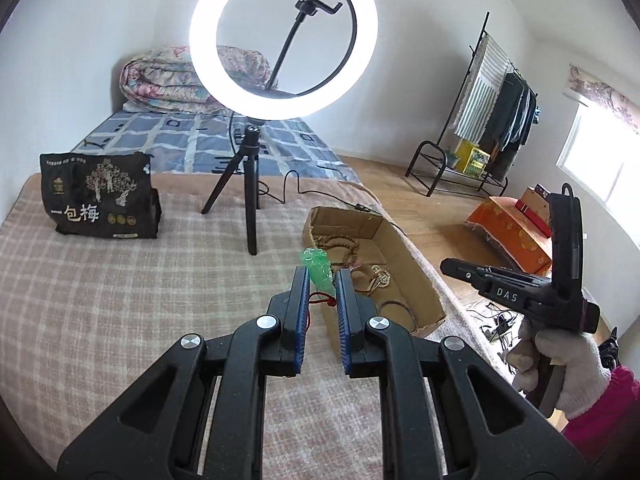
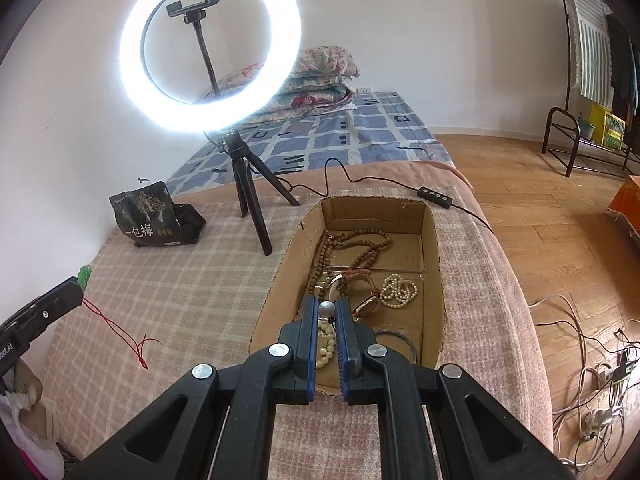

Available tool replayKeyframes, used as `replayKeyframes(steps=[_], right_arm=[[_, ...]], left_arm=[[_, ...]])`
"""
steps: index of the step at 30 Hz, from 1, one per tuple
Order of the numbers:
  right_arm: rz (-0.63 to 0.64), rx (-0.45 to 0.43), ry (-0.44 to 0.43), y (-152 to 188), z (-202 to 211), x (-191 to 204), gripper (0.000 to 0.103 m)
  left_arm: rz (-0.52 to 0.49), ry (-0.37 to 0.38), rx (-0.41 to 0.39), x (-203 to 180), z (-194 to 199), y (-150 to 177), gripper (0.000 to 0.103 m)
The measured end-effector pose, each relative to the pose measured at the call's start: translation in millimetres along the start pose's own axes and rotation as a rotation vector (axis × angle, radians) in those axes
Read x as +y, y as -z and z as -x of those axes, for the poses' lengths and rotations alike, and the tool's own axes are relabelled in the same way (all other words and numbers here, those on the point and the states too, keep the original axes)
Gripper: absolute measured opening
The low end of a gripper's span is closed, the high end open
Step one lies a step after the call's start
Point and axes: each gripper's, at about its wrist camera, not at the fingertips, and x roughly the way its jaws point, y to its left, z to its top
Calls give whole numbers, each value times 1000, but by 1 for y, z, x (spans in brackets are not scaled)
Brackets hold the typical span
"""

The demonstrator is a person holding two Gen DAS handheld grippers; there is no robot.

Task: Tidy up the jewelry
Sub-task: 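Carry pendant and earring into the box, opening the right tool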

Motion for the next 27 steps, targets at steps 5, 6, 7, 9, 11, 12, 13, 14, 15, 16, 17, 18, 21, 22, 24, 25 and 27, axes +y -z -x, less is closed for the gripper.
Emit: replayKeyframes(steps=[5, 6, 7, 9, 11, 12, 13, 14, 15, 16, 17, 18, 21, 22, 24, 25, 27], right_arm=[[11, -5, 4, -6, -1, -9, 6], [15, -6, 5, -8, -2, -9, 6], [18, -6, 7, -9, -3, -10, 6], [23, -10, 7, -14, -6, -13, 6], [22, -12, 8, -18, -11, -17, 6], [20, -13, 8, -21, -13, -19, 6], [20, -13, 7, -24, -17, -21, 6], [19, -12, 7, -26, -19, -23, 6], [20, -12, 9, -29, -22, -24, 6], [20, -10, 8, -31, -25, -26, 6], [19, -7, 4, -33, -28, -28, 6], [18, -3, 2, -34, -31, -30, 6], [21, 5, 4, -39, -40, -34, 6], [21, 7, 7, -40, -43, -36, 6], [20, 15, 8, -44, -51, -40, 6], [18, 19, 8, -45, -55, -41, 6], [14, 25, 7, -48, -63, -44, 6]], left_arm=[[-24, 34, -12, -18, -13, -13, 12], [-29, 42, -12, -23, -17, -15, 12], [-34, 49, -12, -27, -20, -17, 12], [-47, 62, -9, -37, -28, -19, 12], [-59, 72, -4, -45, -37, -21, 12], [-62, 79, 1, -48, -41, -22, 12], [-64, 86, 5, -51, -45, -23, 12], [-66, 91, 6, -53, -49, -23, 12], [-67, 95, 8, -55, -53, -24, 12], [-68, 100, 10, -58, -57, -25, 12], [-69, 105, 13, -60, -61, -25, 12], [-71, 109, 17, -62, -66, -26, 12], [-78, 115, 26, -68, -78, -26, 12], [-80, 117, 30, -69, -82, -25, 12], [-89, 116, 39, -72, -91, -23, 12], [-93, 115, 46, -73, -95, -21, 12], [-102, 112, 58, -75, -103, -19, 12]])
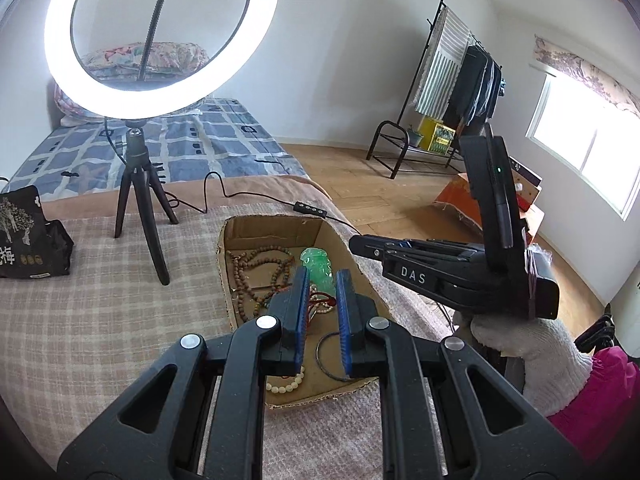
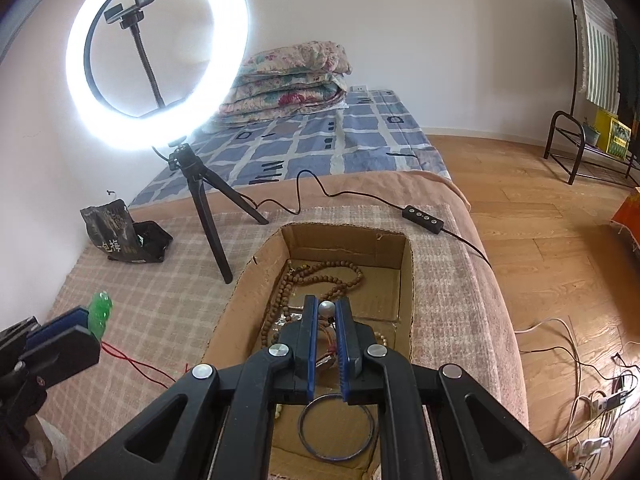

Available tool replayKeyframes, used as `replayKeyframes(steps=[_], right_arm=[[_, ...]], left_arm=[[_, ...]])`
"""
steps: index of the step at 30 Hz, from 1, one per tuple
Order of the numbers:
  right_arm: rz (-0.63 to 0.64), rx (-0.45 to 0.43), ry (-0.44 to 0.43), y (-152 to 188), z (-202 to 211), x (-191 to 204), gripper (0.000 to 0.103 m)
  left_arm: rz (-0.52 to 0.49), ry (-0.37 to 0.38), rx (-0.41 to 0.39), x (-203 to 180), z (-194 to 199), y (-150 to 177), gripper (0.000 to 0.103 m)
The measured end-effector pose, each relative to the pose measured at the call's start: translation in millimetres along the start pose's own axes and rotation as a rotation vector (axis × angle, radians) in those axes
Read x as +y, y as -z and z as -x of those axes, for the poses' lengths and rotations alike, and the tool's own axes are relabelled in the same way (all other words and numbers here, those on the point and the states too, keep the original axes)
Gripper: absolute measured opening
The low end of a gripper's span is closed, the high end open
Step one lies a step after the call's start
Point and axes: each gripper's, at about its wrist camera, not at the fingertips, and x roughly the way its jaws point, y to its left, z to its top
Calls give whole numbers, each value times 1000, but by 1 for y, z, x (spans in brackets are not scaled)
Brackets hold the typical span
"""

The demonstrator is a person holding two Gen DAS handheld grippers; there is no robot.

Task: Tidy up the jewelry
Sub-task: 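Carry pendant and earring into the box, opening the right tool, then open the left tool to drop the green pendant into the box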

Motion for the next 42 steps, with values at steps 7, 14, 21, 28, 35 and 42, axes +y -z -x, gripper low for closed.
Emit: replayKeyframes(steps=[7, 14, 21, 28, 35, 42], right_arm=[[4, 23, 2, -5, -26, -5, 7], [-22, 34, 11, -3, -46, -9, 19], [-21, 31, 24, -2, -48, -8, 31], [-27, -2, 69, -4, -39, -6, 69], [-19, -15, 107, -4, -28, 0, 84], [-7, -27, 139, -2, -7, 11, 85]], left_arm=[[-24, -14, 35, -2, -26, 8, 12], [-53, -43, 60, -1, -41, 15, 12], [-77, -58, 71, -3, -43, 18, 14], [-96, -68, 58, -7, -36, 20, 29], [-100, -75, 53, -8, -26, 21, 29], [-106, -88, 38, -9, -3, 19, 29]])
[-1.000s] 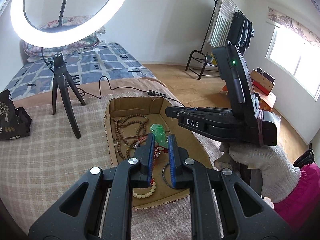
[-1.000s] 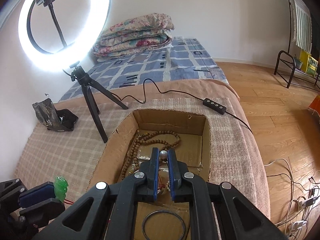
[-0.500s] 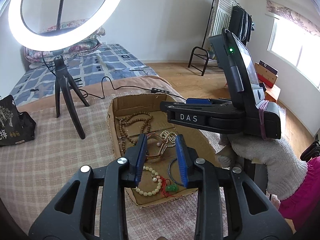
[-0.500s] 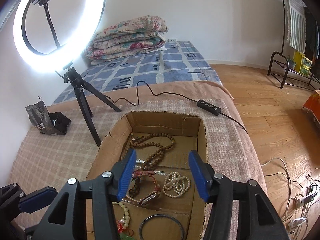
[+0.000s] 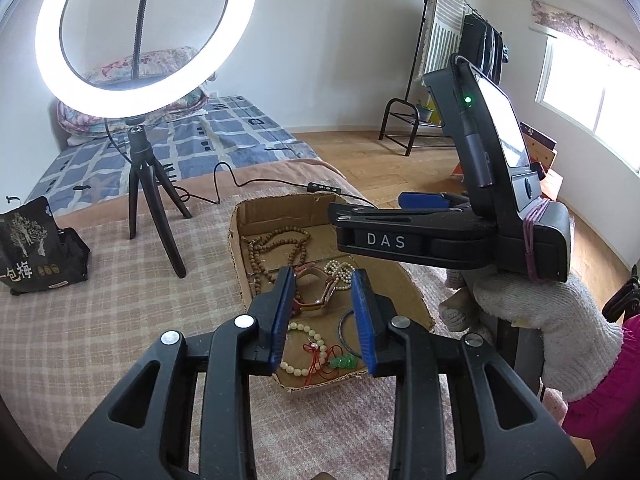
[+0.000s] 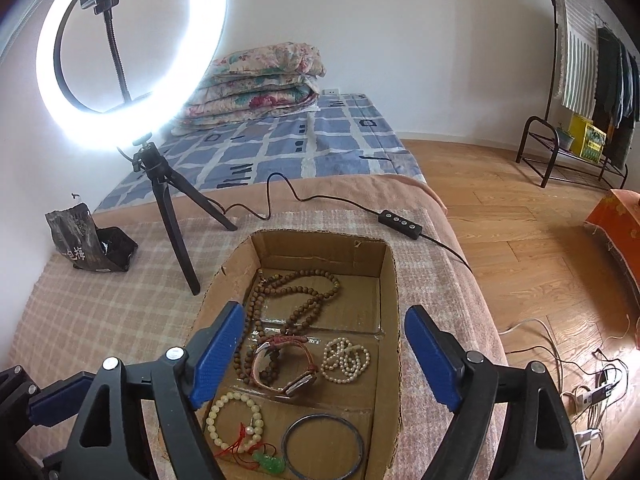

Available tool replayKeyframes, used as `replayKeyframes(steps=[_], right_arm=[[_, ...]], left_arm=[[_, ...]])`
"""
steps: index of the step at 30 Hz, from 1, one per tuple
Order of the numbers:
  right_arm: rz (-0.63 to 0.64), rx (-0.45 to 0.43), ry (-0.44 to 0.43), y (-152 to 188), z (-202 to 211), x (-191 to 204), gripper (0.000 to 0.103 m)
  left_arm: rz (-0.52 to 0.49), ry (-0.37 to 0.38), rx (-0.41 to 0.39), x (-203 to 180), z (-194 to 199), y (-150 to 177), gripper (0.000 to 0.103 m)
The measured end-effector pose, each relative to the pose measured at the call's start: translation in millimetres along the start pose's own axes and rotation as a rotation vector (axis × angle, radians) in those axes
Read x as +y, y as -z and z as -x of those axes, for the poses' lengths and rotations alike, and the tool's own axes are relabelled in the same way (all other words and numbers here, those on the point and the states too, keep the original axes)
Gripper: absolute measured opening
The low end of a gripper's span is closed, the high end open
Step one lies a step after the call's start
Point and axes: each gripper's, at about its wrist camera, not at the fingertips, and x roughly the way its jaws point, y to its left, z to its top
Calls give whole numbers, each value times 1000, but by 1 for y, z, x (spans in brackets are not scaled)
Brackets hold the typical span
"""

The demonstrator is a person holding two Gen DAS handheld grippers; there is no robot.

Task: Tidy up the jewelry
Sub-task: 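Open the left tool to drop the green pendant into the box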

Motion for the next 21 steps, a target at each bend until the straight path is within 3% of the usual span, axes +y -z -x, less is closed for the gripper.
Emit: replayKeyframes(steps=[21], right_arm=[[-29, -107, 47, 23, 113, 31, 92]], left_arm=[[-15, -45, -59, 15, 102, 14, 29]])
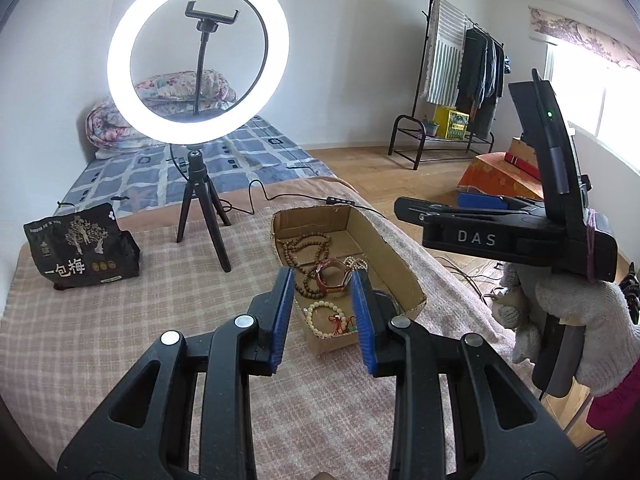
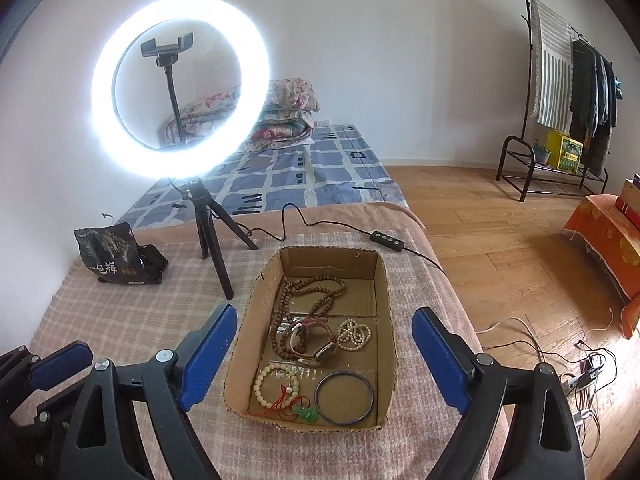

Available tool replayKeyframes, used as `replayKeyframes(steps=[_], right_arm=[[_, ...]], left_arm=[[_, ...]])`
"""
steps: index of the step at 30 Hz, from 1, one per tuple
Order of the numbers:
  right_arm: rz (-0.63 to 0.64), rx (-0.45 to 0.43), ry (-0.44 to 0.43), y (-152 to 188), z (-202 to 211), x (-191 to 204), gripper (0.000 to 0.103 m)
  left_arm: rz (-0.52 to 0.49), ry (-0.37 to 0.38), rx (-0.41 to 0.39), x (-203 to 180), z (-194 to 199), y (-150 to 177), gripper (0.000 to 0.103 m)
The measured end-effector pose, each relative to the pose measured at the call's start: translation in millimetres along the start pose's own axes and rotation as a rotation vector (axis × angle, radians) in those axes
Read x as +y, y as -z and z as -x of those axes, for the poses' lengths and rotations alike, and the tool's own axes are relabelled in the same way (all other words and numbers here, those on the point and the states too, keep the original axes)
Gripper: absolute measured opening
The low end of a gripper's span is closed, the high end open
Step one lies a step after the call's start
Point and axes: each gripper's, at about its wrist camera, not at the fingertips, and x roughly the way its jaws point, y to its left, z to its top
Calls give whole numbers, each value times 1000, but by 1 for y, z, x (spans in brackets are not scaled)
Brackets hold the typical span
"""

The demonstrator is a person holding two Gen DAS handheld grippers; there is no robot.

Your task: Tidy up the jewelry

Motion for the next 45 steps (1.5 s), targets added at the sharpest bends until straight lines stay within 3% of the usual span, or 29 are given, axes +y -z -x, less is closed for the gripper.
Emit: replayKeyframes(steps=[9, 13, 18, 21, 26, 30, 33, 37, 45], right_arm=[[-18, -16, 45, 30, 39, 3, 99], [-11, -17, 55, 42, 51, 7, 101], [29, -21, 71, 52, 58, 20, 103], [39, -19, 86, 57, 58, 24, 103], [11, -12, 105, 66, 58, 20, 103], [4, -16, 125, 72, 62, 18, 103], [-13, -31, 114, 72, 65, 18, 103], [-43, -45, 105, 70, 65, 19, 103], [-44, -51, 130, 73, 64, 22, 103]], left_arm=[[-24, -3, -8, 5, 30, 12, 29], [-25, 1, -19, 6, 36, 17, 45], [-48, -9, -7, 6, 38, 27, 46], [-45, -22, -18, 9, 40, 30, 63], [-39, -41, -18, 15, 41, 32, 69], [-24, -57, -27, 18, 44, 34, 85], [-18, -62, -27, 18, 46, 34, 86], [3, -67, -37, 17, 49, 33, 97], [-25, -96, -46, 15, 54, 34, 99]])
